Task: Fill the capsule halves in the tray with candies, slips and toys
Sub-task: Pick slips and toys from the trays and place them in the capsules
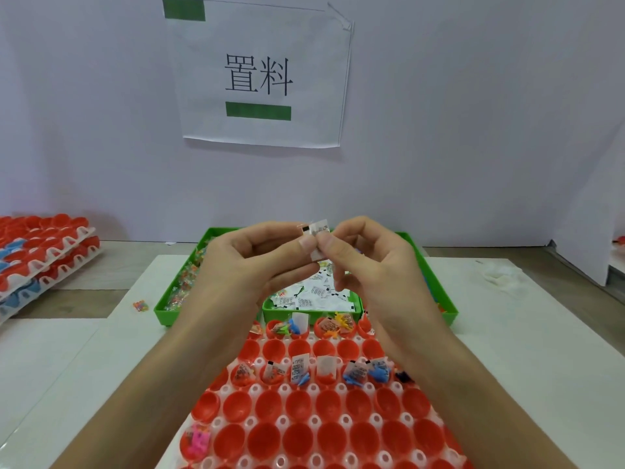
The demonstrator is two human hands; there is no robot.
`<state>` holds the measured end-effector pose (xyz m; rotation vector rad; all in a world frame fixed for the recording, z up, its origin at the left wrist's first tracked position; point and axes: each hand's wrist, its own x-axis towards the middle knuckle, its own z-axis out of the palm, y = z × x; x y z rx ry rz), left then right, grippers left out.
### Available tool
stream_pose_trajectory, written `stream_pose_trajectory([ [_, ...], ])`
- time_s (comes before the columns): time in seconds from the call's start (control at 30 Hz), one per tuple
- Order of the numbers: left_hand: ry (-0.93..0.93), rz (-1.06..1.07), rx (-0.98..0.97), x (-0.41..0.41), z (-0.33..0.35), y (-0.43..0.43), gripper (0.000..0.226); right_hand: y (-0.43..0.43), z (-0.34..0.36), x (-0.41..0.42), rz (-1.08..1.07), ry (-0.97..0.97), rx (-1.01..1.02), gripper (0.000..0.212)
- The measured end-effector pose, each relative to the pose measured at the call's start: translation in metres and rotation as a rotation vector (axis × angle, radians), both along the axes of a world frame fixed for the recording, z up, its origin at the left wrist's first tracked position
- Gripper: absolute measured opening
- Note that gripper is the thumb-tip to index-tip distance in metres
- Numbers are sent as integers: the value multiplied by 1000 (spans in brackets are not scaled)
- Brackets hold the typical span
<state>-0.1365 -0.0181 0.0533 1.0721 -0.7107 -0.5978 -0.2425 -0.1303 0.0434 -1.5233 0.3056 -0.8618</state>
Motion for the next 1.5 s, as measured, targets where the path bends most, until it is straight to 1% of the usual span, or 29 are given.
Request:
stream_pose_trajectory([
  [0.07, 18, 41, 6, 2, -1, -1, 33, -15, 3, -3, -61, -23, -102, 19],
  [0.13, 27, 58, 9, 3, -3, -1, 35, -44, 2, -10, -257, 7, -277, 9],
  [0.17, 25, 56, 9, 3, -3, -1, 36, -63, -1, -15, -358, 79, -367, 8],
  [0.2, 23, 53, 10, 3, -4, -2, 36, -81, -5, -20, -423, 195, -448, 9],
  [0.23, 18, 50, 15, 4, -4, -2, 34, -99, -11, -26, -442, 344, -514, 11],
  [0.3, 7, 41, 29, 3, -5, -2, 23, -128, -28, -37, -398, 650, -584, 15],
  [0.37, -19, 27, 45, 3, -6, -2, 12, -144, -46, -42, -335, 878, -621, 12],
  [0.43, -38, 24, 55, 3, -6, -1, 11, -150, -60, -39, -285, 1028, -652, 6],
  [0.5, -47, 25, 54, 4, -6, -1, 13, -149, -67, -32, -263, 1139, -703, 9],
  [0.53, -49, 26, 54, 4, -7, -1, 15, -148, -69, -30, -272, 1160, -720, 13],
  [0.6, -59, 29, 57, 5, -8, -2, 16, -149, -71, -27, -294, 1140, -717, 17],
  [0.73, -70, 18, 60, 5, -9, -4, 13, -151, -73, -27, -267, 1065, -657, 15],
  [0.8, -72, 17, 61, 5, -10, -5, 12, -152, -74, -28, -271, 1024, -651, 18],
  [0.9, -74, 17, 57, 4, -10, -5, 10, -156, -76, -27, -311, 934, -645, 26],
  [1.07, -68, 16, 58, 4, -10, -6, 10, -156, -77, -27, -359, 837, -619, 26],
  [1.23, -63, 21, 68, 5, -12, -5, 10, -154, -71, -33, -421, 733, -520, 28],
  [1.3, -65, 24, 67, 6, -12, -6, 11, -148, -56, -35, -410, 638, -472, 27],
  [1.37, -68, 32, 66, 7, -12, -6, 12, -136, -31, -37, -342, 459, -372, 30],
  [1.4, -67, 32, 66, 7, -12, -6, 12, -128, -18, -38, -268, 355, -315, 31],
  [1.47, -63, 27, 64, 6, -13, -7, 11, -107, 7, -42, -58, 186, -246, 30],
  [1.5, -61, 25, 66, 6, -13, -7, 11, -96, 17, -44, 46, 144, -236, 28],
])
